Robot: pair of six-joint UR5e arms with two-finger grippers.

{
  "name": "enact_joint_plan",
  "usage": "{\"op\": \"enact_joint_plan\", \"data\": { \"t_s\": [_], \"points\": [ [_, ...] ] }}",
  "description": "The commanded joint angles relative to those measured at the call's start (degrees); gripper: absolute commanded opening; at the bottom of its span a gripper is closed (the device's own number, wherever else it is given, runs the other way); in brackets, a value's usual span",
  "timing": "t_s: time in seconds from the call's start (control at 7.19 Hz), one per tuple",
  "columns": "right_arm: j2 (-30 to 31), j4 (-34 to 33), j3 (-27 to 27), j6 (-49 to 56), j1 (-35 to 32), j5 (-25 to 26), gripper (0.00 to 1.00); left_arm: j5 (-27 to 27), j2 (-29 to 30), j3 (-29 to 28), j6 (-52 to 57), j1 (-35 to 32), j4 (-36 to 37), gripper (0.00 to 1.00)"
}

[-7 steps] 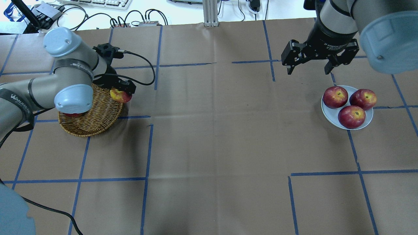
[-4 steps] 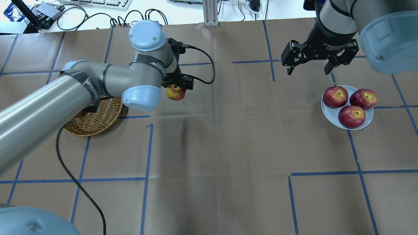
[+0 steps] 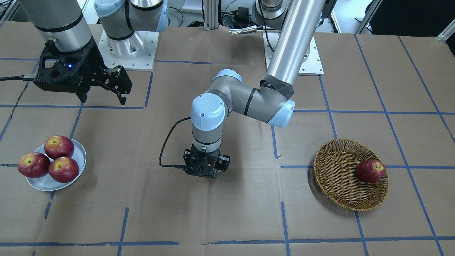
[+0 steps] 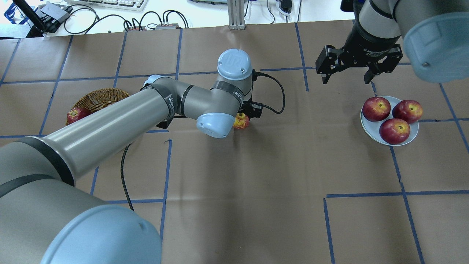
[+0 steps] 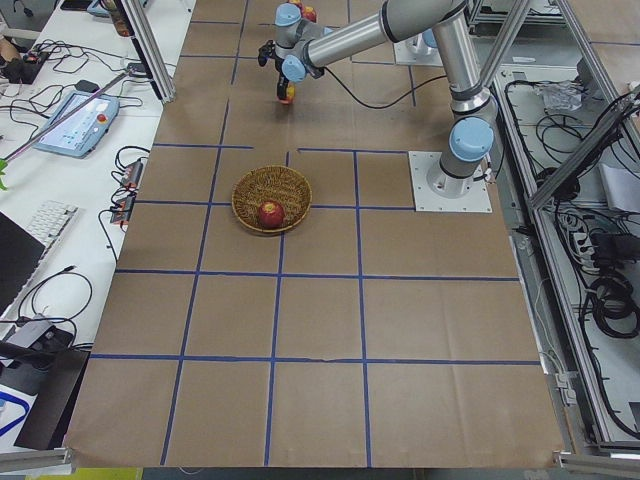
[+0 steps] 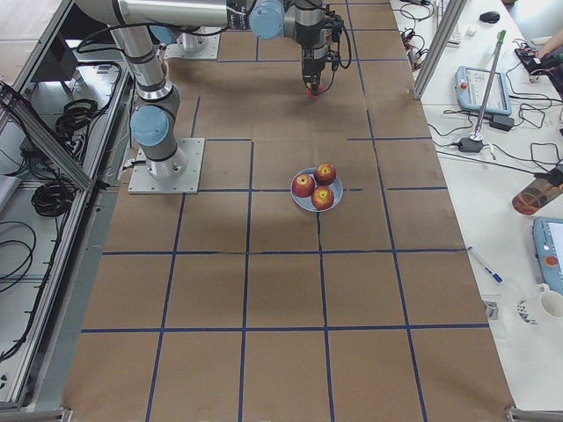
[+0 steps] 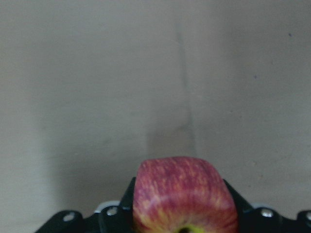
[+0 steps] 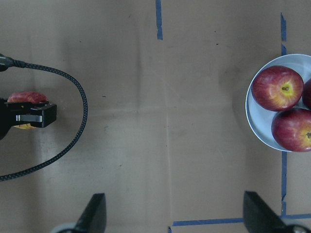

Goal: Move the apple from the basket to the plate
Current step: 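Lift the apple and set it on the table midway, opening the left gripper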

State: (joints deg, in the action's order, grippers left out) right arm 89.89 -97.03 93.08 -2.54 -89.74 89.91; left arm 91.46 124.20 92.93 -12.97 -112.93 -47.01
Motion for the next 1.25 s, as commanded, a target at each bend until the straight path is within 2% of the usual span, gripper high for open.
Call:
{"op": "enact_joint_plan", "data": {
  "t_s": [0.0,0.14,0.42,0.56,0.7,0.97,1.11],
  "points": [
    [0.0,0.0,0.0,0.0,0.0,0.0,1.00,0.0,-0.4,0.4,0.1,-0.3,0.1,0.94],
    [0.0,0.0,0.0,0.1,0.0,0.1,1.00,0.0,-1.0,0.6,0.0,-0.2,-0.7,0.98],
    [0.0,0.0,0.0,0.6,0.0,0.2,1.00,0.2,-2.9,0.8,0.1,-0.1,-0.9,0.99],
    [0.0,0.0,0.0,0.4,0.0,0.4,1.00,0.3,-9.1,0.8,0.7,1.7,-6.3,0.99],
    [0.1,0.0,0.0,0.0,0.0,0.3,1.00,0.0,-16.7,-0.5,4.3,6.4,-17.1,0.99],
    [0.8,0.0,-0.2,-0.3,-0.1,-0.1,1.00,0.0,-31.2,0.1,17.6,16.0,-32.0,0.99],
    [1.4,0.0,-0.1,-0.3,-0.4,0.1,1.00,0.0,-36.1,-0.1,22.3,20.5,-38.4,0.99]
  ]
}}
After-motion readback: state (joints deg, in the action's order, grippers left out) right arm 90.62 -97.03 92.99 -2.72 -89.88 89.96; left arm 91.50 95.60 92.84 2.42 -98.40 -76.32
